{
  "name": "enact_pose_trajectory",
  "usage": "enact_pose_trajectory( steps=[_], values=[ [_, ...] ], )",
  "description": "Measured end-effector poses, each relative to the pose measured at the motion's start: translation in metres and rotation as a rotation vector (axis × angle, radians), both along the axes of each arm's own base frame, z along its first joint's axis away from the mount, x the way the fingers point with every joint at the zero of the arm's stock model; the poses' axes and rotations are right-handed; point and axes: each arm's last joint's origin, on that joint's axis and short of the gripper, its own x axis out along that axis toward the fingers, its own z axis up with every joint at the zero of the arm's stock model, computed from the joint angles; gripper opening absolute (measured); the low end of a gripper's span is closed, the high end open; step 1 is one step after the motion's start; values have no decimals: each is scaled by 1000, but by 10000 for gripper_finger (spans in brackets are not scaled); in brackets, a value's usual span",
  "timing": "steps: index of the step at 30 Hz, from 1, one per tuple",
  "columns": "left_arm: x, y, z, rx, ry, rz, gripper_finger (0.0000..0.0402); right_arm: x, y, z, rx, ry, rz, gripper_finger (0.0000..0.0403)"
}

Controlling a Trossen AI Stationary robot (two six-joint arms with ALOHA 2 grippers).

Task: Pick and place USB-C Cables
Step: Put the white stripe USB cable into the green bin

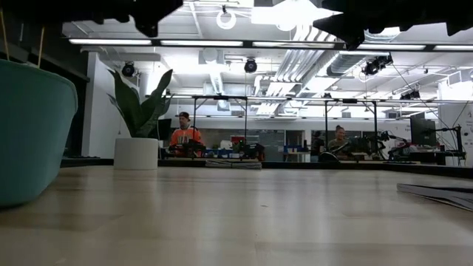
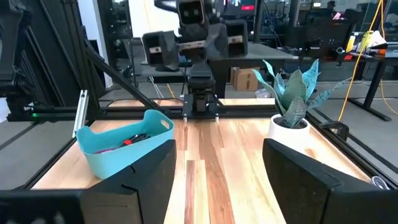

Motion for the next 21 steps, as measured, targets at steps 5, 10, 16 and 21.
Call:
enact_pose_trajectory(
  steps=[5, 10, 16, 21],
  values=[
    [-21, 2, -12, -66, -188, 23, 229, 0, 0, 5, 4, -50, 0, 232],
    [-28, 1, -24, -146, -181, 22, 229, 0, 0, 5, -23, -56, -3, 232],
    [-28, 1, -27, -193, -160, 40, 229, 0, -1, 5, -31, -55, -25, 232],
    [-28, 1, -27, -194, -161, 40, 229, 0, -1, 5, -31, -55, -25, 232]
  ],
)
